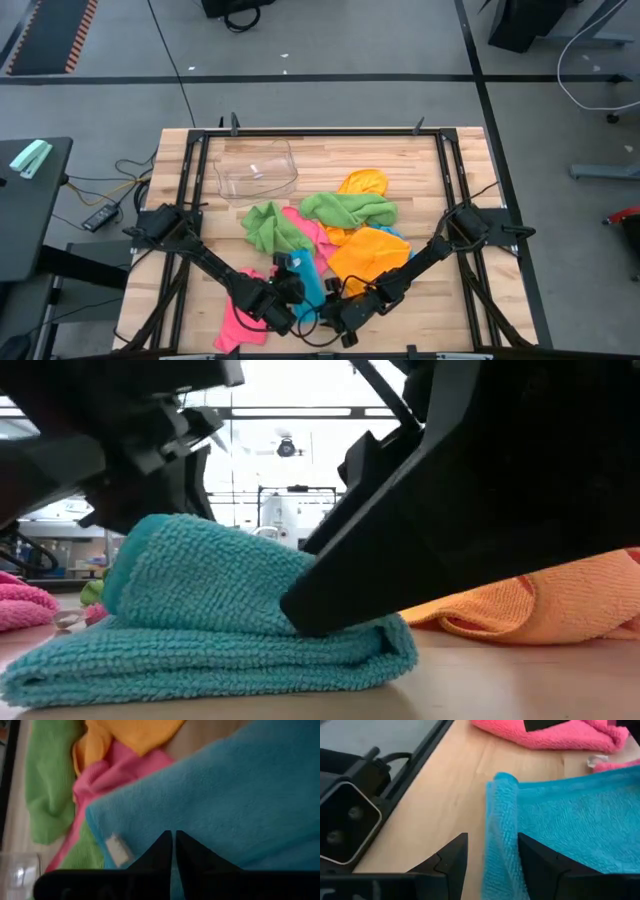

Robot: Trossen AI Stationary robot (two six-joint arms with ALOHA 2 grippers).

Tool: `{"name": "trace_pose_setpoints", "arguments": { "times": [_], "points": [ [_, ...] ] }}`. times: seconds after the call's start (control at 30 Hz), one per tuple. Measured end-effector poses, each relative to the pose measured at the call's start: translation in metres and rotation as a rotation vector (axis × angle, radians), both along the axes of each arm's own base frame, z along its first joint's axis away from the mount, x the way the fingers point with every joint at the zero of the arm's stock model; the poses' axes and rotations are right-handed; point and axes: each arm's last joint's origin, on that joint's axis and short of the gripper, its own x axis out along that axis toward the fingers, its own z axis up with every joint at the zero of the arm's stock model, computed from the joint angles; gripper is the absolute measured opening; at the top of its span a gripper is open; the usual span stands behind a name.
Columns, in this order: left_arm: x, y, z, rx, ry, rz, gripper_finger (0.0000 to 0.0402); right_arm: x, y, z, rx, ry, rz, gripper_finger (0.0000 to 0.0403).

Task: Fold microfiber towels
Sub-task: Fold the left blue microfiber towel

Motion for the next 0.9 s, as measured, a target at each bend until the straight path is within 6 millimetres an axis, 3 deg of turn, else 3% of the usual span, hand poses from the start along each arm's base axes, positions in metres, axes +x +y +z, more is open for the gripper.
{"name": "trace_pose_setpoints", "arguments": {
  "times": [0.13, 0.4, 0.73, 0.9],
  "points": [
    [0.0, 0.001, 0.003, 0.028, 0.018, -0.035, 0.002, -0.002, 0.001, 0.006, -0.003, -0.002, 0.003, 0.0172],
    [-0.013, 0.009, -0.022, 0.044, 0.023, -0.073, 0.0016, -0.022, 0.0, 0.039, -0.071, 0.077, 0.007, 0.0172],
    [-0.008, 0.015, 0.018, -0.048, -0.038, -0.155, 0.001, -0.037, -0.004, 0.068, -0.086, 0.106, 0.002, 0.0172],
    [-0.007, 0.03, 0.003, -0.079, -0.073, -0.152, 0.0024, -0.032, 0.003, 0.066, -0.067, 0.038, 0.026, 0.0172]
  ]
}}
